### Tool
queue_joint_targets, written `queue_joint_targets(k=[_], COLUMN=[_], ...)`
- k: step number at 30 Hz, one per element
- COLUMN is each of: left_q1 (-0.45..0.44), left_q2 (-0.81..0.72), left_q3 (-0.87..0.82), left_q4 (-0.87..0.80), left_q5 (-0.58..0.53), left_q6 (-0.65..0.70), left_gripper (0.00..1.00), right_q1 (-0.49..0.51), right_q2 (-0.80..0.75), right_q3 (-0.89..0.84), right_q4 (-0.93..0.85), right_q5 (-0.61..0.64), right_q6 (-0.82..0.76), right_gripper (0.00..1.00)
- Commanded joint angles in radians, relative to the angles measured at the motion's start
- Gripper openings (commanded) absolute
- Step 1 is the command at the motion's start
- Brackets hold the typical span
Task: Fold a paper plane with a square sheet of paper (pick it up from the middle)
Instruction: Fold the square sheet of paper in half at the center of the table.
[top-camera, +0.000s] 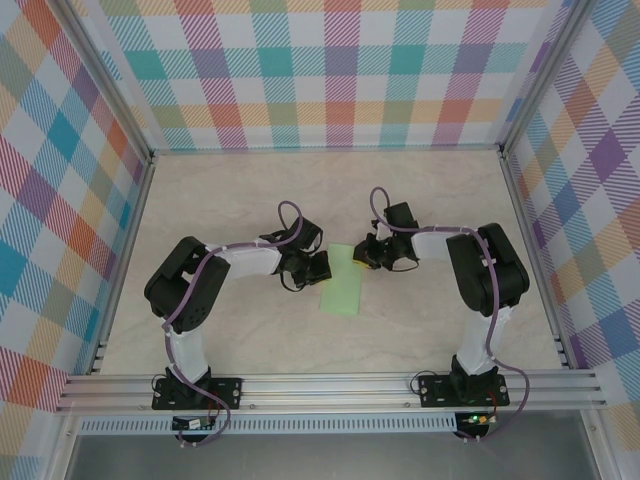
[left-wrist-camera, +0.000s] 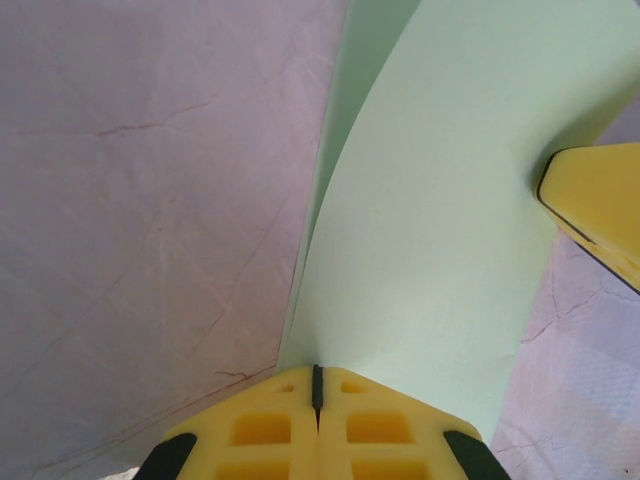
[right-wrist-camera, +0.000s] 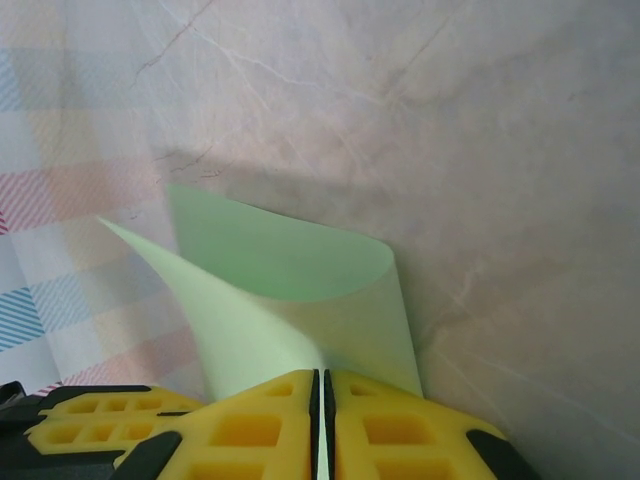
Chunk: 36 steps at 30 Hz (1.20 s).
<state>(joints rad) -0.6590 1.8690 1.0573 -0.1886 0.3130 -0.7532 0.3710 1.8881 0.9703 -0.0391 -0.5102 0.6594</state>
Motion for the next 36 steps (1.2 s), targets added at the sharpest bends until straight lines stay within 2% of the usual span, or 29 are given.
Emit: queue_joint_targets(k=[1, 9, 18, 26, 36], left_q1=[-0.007, -0.007, -0.007, -0.006, -0.007], left_q2=[0.014, 0.018, 0.016, 0.021, 0.023], left_q3=[-0.038, -0.037, -0.037, -0.025, -0.038], left_q4=[-0.144, -0.143, -0.143, -0.133, -0.124], left_q5=[-0.071, -0.069, -0.069, -0.071, -0.056], left_q6=[0.02, 0.017, 0.014, 0.012, 0.005], left_gripper=[0.0, 0.0, 0.0, 0.0, 0.0], right_q1=[-0.008, -0.023, -0.027, -0.024, 0.002], right_q2=[-0.05, 0.035, 0.131, 0.095, 0.05], right_q3=[0.063, 0.138, 0.138, 0.164, 0.306], right_q4=[-0.061, -0.08, -0.097, -0.173, -0.351], right_q5=[-0.001, -0.021, 0.039, 0.047, 0.046], right_q6=[-0.032, -0.031, -0.018, 0.028, 0.043], right_gripper=[0.13, 0.11, 0.11, 0.14, 0.18])
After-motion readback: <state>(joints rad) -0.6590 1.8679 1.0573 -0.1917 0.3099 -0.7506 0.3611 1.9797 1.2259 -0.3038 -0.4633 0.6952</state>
